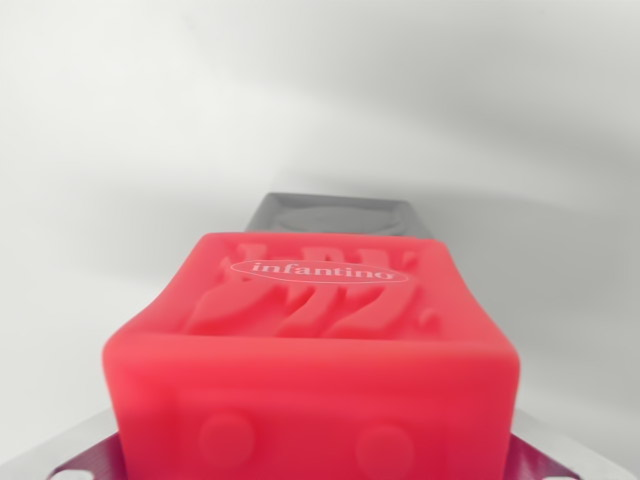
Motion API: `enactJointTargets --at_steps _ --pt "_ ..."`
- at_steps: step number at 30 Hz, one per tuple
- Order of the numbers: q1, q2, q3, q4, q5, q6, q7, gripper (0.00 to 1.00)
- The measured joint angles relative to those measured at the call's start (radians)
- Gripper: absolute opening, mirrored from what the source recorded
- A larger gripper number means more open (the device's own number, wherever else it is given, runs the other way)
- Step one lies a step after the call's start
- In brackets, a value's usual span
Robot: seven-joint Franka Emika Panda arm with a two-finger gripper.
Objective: Destack cube
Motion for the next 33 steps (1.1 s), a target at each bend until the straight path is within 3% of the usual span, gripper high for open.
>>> enactJointTargets --at_steps 14,33 --pt "-0.001 -0.095 0.002 -0.003 0.015 -0.084 -0.010 0.00" --pt "-0.049 -0.084 -0.015 0.008 0.021 -0.087 -0.034 0.00"
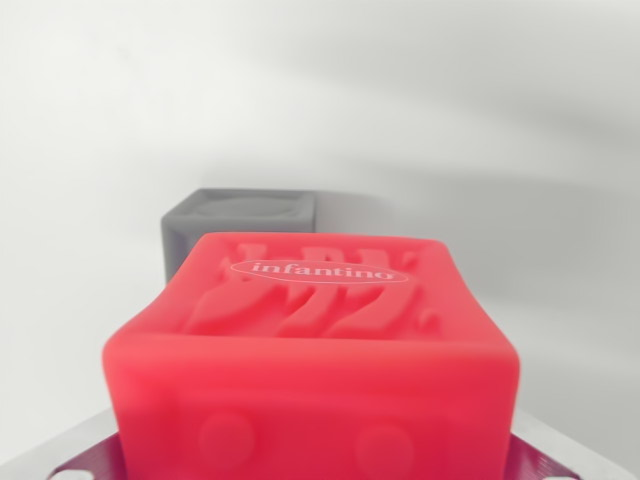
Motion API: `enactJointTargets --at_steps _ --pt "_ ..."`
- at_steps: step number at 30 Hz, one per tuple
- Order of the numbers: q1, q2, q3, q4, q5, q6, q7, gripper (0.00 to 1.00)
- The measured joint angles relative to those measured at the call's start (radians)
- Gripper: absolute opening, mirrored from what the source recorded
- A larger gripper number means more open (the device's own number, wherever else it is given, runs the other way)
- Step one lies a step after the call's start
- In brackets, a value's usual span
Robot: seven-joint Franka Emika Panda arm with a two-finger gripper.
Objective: Destack cube
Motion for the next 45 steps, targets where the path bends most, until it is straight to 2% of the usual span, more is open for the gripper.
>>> enactJointTargets --at_steps 45 --pt "-0.127 0.050 -0.035 0.080 0.014 -0.030 -0.048 0.00"
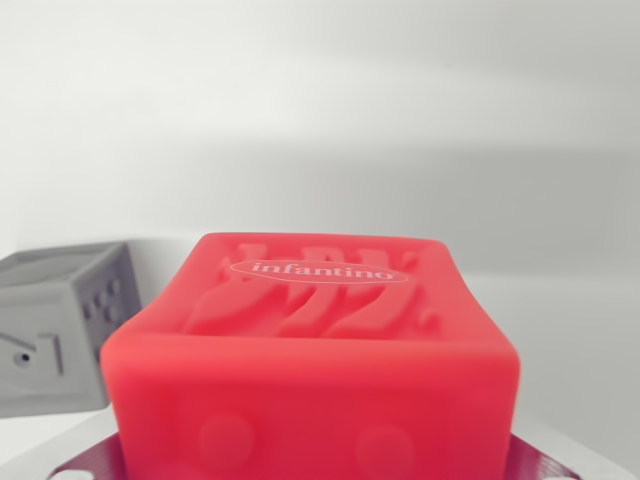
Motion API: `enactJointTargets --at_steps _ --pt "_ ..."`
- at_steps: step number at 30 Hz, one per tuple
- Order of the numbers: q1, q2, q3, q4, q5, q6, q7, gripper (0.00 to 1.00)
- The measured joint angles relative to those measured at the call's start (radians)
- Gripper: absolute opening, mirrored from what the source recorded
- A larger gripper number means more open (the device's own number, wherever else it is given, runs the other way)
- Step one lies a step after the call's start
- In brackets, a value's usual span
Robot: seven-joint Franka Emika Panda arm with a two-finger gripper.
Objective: Destack cube
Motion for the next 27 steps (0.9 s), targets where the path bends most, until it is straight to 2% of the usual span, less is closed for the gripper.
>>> enactJointTargets --at_steps 27 --pt "-0.075 0.045 -0.016 0.074 0.008 -0.028 -0.021 0.00"
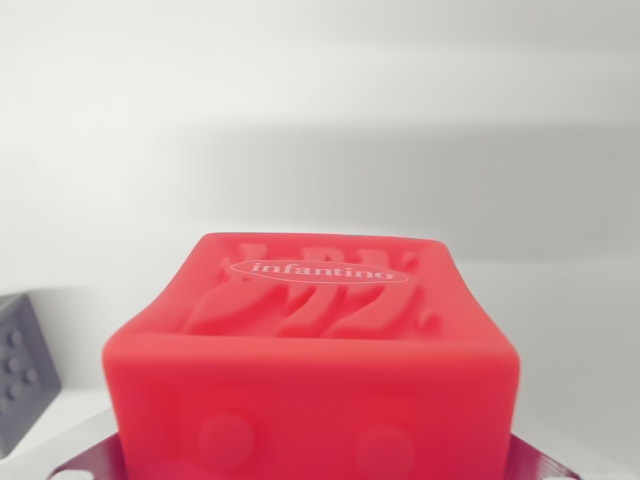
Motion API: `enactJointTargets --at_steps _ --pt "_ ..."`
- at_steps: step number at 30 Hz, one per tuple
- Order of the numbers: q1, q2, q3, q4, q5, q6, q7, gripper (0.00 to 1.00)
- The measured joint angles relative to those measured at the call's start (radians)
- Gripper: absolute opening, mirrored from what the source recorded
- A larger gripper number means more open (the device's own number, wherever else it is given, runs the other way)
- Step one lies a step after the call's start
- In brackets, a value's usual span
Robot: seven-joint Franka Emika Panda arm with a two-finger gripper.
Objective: Destack cube
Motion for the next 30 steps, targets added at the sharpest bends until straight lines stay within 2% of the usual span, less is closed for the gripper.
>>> enactJointTargets --at_steps 30 --pt "-0.080 0.063 -0.013 0.103 0.008 -0.040 -0.015 0.00"
